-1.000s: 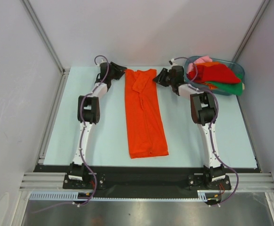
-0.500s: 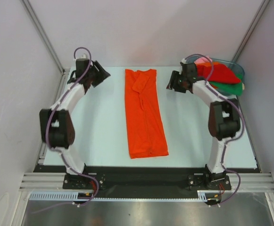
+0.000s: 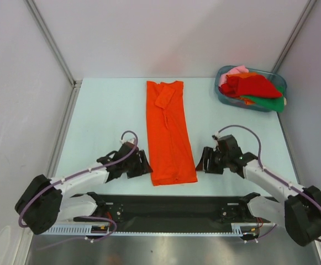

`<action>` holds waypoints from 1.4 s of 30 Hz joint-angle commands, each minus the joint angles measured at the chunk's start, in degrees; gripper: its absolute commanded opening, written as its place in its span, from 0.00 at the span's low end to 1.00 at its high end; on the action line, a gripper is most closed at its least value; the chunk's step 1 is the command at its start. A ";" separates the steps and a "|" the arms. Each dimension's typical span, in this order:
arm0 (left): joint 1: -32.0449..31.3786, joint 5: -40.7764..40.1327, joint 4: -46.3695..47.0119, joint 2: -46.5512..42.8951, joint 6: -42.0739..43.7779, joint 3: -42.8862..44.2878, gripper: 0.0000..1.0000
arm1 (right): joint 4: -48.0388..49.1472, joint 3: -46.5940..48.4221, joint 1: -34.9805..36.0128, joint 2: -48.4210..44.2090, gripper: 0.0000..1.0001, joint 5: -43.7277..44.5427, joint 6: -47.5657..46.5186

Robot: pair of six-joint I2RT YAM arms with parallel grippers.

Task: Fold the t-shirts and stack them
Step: Fold the tshirt

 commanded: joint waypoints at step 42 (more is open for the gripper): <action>-19.34 -9.79 0.53 -1.91 -27.06 -10.07 0.00 | 17.21 -16.14 9.43 0.73 0.00 -8.66 11.41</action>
